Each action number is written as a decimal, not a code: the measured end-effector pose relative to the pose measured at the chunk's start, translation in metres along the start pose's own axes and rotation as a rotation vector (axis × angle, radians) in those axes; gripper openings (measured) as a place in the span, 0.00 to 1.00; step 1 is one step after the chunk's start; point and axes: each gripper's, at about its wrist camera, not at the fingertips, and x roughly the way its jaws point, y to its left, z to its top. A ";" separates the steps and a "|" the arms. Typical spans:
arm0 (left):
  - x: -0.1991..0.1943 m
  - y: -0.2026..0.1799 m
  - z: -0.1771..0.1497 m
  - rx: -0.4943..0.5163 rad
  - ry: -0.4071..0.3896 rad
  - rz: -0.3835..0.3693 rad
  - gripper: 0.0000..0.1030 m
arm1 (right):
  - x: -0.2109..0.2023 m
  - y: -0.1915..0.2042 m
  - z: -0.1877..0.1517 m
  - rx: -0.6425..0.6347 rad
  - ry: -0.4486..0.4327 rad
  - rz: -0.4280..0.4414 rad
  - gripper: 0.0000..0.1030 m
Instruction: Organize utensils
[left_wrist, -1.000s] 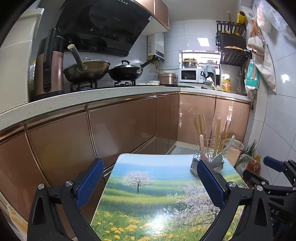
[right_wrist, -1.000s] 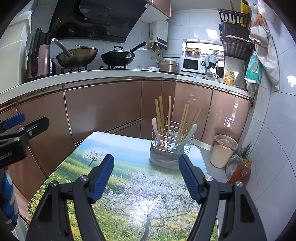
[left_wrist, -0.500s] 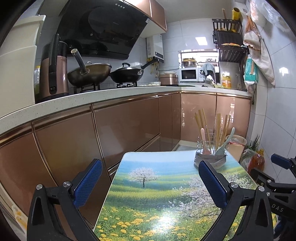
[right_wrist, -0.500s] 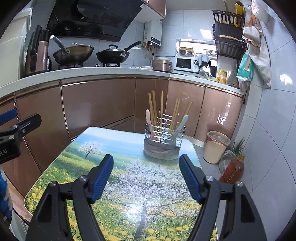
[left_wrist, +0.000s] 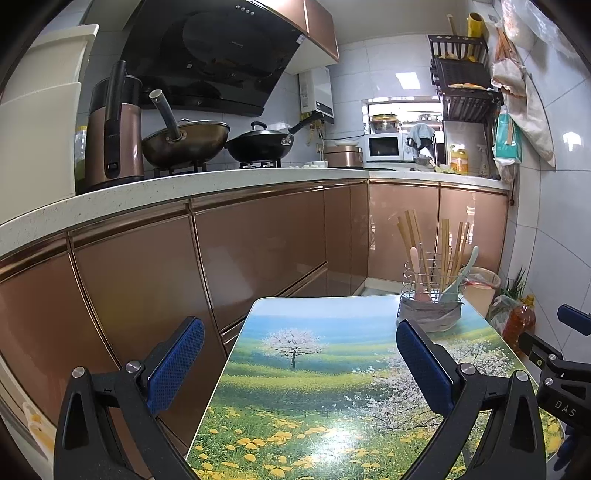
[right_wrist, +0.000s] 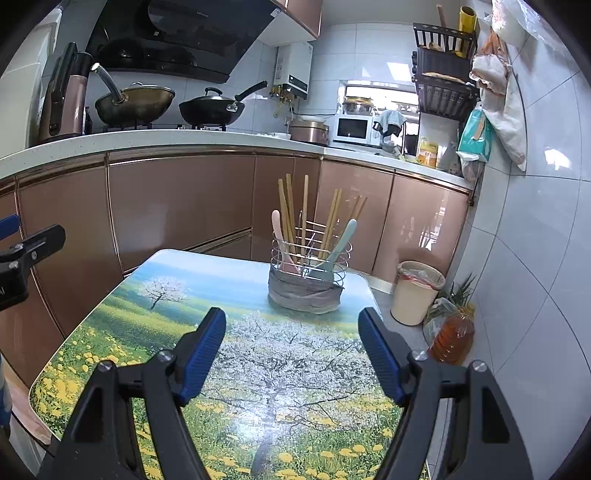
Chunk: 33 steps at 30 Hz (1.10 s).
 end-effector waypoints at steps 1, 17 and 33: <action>0.001 0.000 0.000 -0.001 0.002 0.001 0.99 | 0.001 0.000 -0.001 0.001 0.002 0.000 0.71; 0.002 0.004 0.010 -0.024 0.006 0.009 0.99 | 0.003 0.003 0.011 0.006 -0.021 0.009 0.71; -0.038 0.006 0.035 -0.022 -0.090 0.021 1.00 | -0.035 -0.006 0.035 0.031 -0.120 -0.004 0.71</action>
